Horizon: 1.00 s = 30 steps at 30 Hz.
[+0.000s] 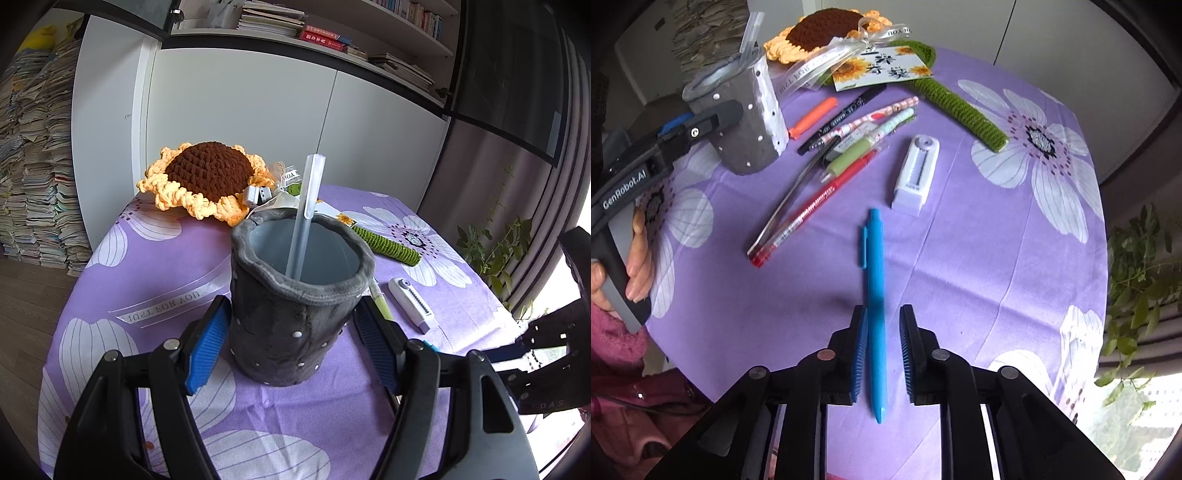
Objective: Organize stationery
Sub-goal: 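Lift the blue pen off the tablecloth with the right gripper, then lower the blue pen into the grey cup held by the left gripper, release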
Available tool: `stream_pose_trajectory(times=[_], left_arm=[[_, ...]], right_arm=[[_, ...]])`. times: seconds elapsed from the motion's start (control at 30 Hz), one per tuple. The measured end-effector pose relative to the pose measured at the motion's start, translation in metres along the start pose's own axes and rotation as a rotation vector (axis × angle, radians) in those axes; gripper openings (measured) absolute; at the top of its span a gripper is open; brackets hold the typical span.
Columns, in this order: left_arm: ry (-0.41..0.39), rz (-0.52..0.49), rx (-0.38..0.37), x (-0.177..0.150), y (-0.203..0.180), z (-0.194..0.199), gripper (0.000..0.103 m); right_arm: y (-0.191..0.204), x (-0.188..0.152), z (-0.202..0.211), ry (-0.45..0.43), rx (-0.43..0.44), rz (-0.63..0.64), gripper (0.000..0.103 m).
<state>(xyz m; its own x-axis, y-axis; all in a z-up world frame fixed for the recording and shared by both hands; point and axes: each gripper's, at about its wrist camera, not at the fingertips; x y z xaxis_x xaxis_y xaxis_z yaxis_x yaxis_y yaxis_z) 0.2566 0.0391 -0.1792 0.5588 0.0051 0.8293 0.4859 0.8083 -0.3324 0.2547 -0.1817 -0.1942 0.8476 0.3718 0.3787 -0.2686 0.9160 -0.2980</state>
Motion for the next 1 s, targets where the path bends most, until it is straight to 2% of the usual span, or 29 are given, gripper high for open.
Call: stream_pose_trajectory(times=[0.03,0.07,0.3,0.33,0.4,0.63,0.77,1.0], left_arm=[[-0.001,0.001,0.0,0.0,0.0,0.0,0.07],[-0.001,0.002,0.0,0.0,0.001,0.0,0.07],[0.001,0.006,-0.005,0.0,0.002,0.0,0.069],[0.0,0.005,-0.005,0.0,0.002,0.0,0.07],[0.0,0.004,-0.006,0.0,0.001,0.0,0.07],[0.001,0.002,-0.005,0.0,0.0,0.0,0.07],[0.003,0.006,-0.005,-0.001,0.0,0.0,0.07],[0.003,0.006,-0.005,-0.001,0.0,0.0,0.07]], right_arm=[[0.003,0.005,0.0,-0.013,-0.001,0.011,0.039],[0.006,0.01,-0.001,-0.026,0.0,0.023,0.046],[0.02,0.033,-0.015,-0.018,-0.025,0.043,0.046],[0.02,0.034,-0.017,-0.009,-0.037,0.04,0.045],[0.021,0.037,-0.021,0.002,-0.053,0.041,0.034],[0.026,0.043,-0.024,0.009,-0.027,0.054,0.014],[0.027,0.043,-0.019,-0.004,-0.034,0.06,0.014],[0.008,0.041,0.031,-0.133,0.008,-0.02,0.014]])
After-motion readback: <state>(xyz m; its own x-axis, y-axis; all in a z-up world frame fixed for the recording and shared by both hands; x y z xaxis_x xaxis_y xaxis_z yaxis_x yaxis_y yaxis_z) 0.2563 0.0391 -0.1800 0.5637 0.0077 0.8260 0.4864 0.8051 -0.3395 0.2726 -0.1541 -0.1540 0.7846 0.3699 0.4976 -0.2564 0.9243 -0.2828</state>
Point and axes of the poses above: each gripper's, at about its wrist camera, not at the fingertips, and z roughly against the way its jaws point, y to its left, x to its top, and after that the axes turned 15 degrees about -x, right-handed
